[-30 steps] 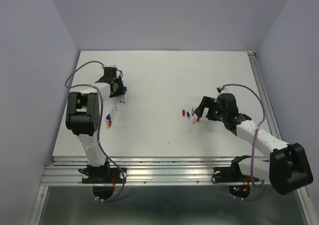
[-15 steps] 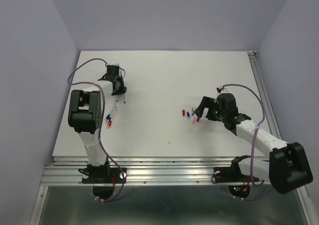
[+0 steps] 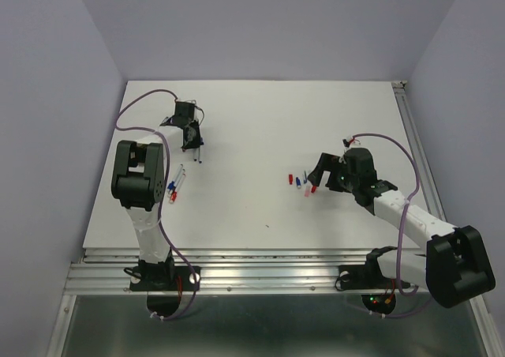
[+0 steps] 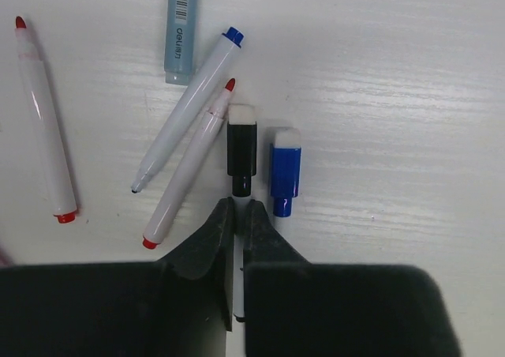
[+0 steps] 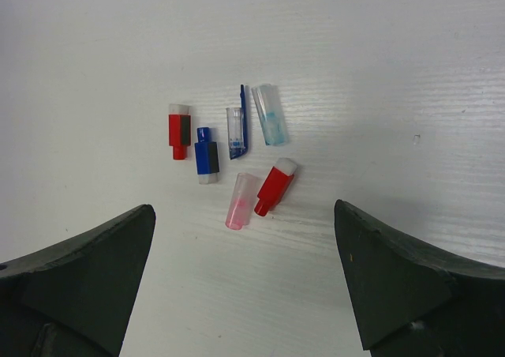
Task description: Open the pen caps
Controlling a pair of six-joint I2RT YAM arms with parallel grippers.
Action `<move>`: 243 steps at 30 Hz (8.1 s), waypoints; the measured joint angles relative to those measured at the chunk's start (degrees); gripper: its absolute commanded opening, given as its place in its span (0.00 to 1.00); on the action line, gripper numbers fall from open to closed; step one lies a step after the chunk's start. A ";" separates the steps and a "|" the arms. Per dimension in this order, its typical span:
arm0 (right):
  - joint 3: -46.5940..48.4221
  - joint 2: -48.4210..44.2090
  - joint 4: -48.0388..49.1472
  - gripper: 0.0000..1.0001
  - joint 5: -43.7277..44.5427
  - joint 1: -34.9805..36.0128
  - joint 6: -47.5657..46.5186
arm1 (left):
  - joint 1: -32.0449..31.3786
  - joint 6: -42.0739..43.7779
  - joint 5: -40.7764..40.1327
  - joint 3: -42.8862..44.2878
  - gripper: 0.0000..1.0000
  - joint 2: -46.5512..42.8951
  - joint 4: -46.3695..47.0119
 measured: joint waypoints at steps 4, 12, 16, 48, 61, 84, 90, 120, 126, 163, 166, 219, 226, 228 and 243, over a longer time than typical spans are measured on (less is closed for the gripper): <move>0.00 0.00 0.02 1.00 0.00 0.00 0.00 | 0.00 0.15 0.28 0.52 0.00 0.24 -0.57; 0.00 0.00 0.02 1.00 -0.13 0.00 0.00 | -0.02 0.11 0.28 2.19 0.00 0.35 -3.17; 0.00 -0.15 0.02 1.00 -0.48 0.00 0.00 | -0.02 -0.07 -0.31 4.22 0.00 -0.11 -4.79; -0.26 -1.90 25.90 0.91 -16.06 10.54 15.10 | -30.40 -10.95 27.89 -32.48 0.00 -38.84 28.11; 1.18 2.97 27.15 0.71 -3.80 16.13 15.50 | -32.76 -13.05 25.46 -32.48 0.00 -38.80 30.10; 6.05 5.25 23.02 0.01 1.01 18.71 20.70 | -35.56 -10.99 16.83 -30.18 0.74 -37.81 25.11; 6.38 3.96 21.18 0.01 0.63 18.75 22.18 | -35.69 -9.60 15.67 -30.08 0.46 -35.34 23.61; 28.20 21.68 11.69 0.01 9.05 -4.42 15.15 | -50.12 -22.16 7.06 -42.84 0.00 -48.00 23.89; 19.17 18.60 14.27 0.01 1.66 -1.92 12.39 | -48.15 -23.26 -0.52 -39.74 0.00 -46.49 16.81; 4.79 16.83 1.88 0.43 14.75 17.59 7.32 | -33.99 -24.76 -10.86 -29.88 0.00 -41.51 0.81; 4.81 15.87 0.66 0.50 14.73 17.59 7.30 | -33.20 -25.42 -12.50 -28.65 0.00 -41.51 -0.24; 1.84 0.72 -1.46 1.00 16.92 17.64 0.83 | 11.34 -5.81 -7.23 16.74 0.32 8.46 -10.40; 1.84 1.03 -1.18 1.00 16.94 17.64 0.83 | 11.34 -6.14 -8.20 17.05 0.48 9.01 -12.98; 1.84 1.05 -1.14 1.00 16.94 17.62 0.83 | 11.34 -6.34 -8.11 17.27 0.50 8.98 -13.42; 1.84 0.92 -0.92 1.00 17.05 17.64 1.05 | 8.37 -8.50 -3.34 12.55 0.99 -5.88 -12.57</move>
